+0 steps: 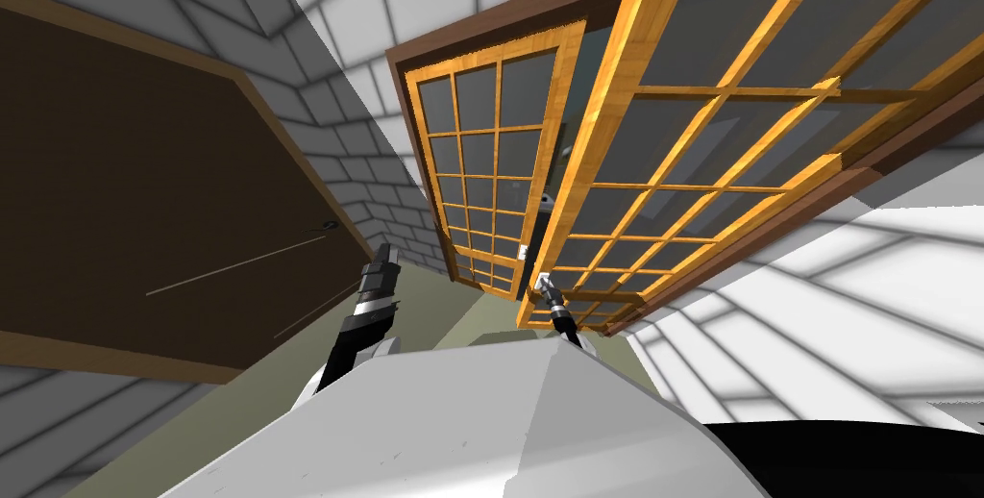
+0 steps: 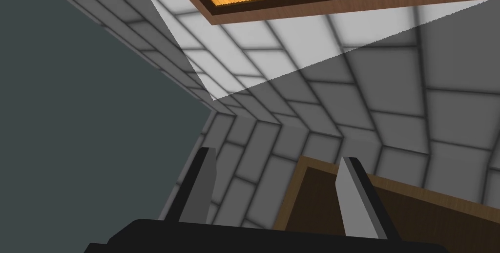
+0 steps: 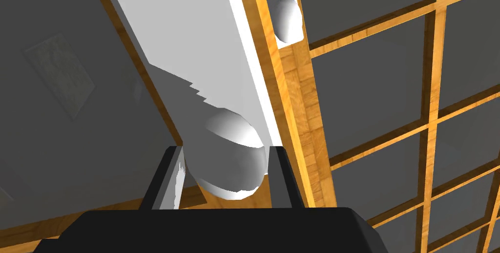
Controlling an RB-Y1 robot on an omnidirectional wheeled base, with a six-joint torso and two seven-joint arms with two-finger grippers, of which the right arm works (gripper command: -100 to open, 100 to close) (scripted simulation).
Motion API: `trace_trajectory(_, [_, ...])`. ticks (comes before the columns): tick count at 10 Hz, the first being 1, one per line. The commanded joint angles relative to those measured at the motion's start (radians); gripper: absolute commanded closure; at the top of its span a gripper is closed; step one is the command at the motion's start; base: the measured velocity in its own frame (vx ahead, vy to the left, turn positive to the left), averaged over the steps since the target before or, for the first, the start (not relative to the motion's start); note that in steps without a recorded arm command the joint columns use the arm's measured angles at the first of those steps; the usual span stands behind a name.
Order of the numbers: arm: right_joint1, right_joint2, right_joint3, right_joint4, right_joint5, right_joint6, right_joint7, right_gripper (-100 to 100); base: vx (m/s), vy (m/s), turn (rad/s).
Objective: Pull the door open
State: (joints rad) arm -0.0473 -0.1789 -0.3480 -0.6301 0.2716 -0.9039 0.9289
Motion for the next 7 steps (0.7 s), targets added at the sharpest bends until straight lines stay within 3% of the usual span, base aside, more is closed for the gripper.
trace_trajectory(1, [-0.001,0.0,0.011,0.002,-0.016,-0.001,-0.045,100,-0.035,-0.019,0.044])
trace_trajectory(7, [-0.001,-0.009,0.046,0.002,-0.082,0.0,-0.205,100,-0.039,-0.019,0.056])
